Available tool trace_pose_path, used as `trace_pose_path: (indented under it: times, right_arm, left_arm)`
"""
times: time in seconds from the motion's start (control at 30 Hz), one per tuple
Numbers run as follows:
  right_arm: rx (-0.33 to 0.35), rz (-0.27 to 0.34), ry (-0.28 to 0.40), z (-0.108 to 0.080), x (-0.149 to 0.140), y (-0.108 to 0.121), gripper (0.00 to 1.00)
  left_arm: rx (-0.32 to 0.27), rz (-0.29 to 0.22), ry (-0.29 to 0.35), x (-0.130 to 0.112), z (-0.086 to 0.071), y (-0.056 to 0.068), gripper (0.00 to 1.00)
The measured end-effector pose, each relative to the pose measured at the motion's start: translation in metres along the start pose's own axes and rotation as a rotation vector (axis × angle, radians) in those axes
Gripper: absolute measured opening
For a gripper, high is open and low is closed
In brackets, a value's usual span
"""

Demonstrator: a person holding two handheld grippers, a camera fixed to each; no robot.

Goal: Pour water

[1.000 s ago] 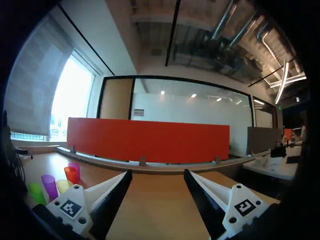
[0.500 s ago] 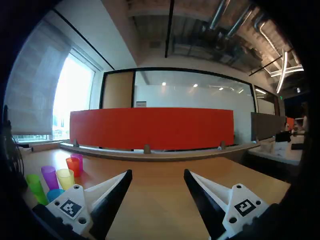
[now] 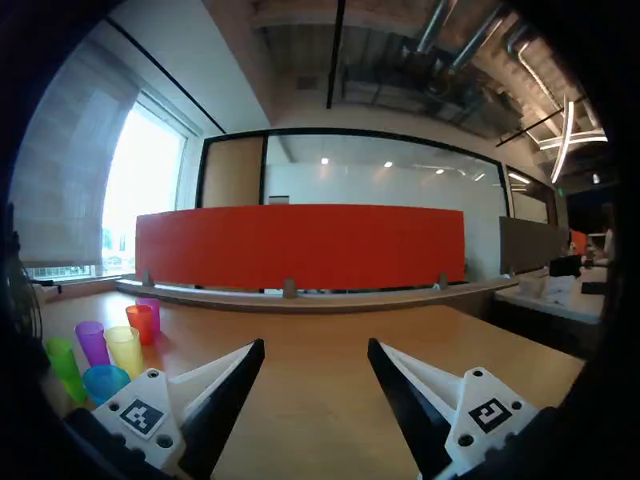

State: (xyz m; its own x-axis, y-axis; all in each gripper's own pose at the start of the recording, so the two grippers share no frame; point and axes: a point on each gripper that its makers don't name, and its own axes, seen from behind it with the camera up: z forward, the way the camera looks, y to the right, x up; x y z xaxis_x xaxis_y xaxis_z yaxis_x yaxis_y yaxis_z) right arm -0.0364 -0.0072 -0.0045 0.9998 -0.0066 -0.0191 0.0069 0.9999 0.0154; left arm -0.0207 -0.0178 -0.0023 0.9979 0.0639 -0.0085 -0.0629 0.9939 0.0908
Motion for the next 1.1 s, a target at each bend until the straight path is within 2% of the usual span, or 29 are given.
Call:
trace_pose_path:
  times: [0.3,1.1]
  right_arm:
    - [-0.004,0.0,-0.023,0.0024,-0.0054,0.0005,1.0]
    - [0.003,0.0,-0.024,0.0003,-0.0047,-0.0011,1.0]
  left_arm:
    - [0.0,0.0,0.0,0.0004,0.0,0.0001,0.94]
    - [0.0,0.0,0.0,0.0,-0.0001,0.0003,0.94]
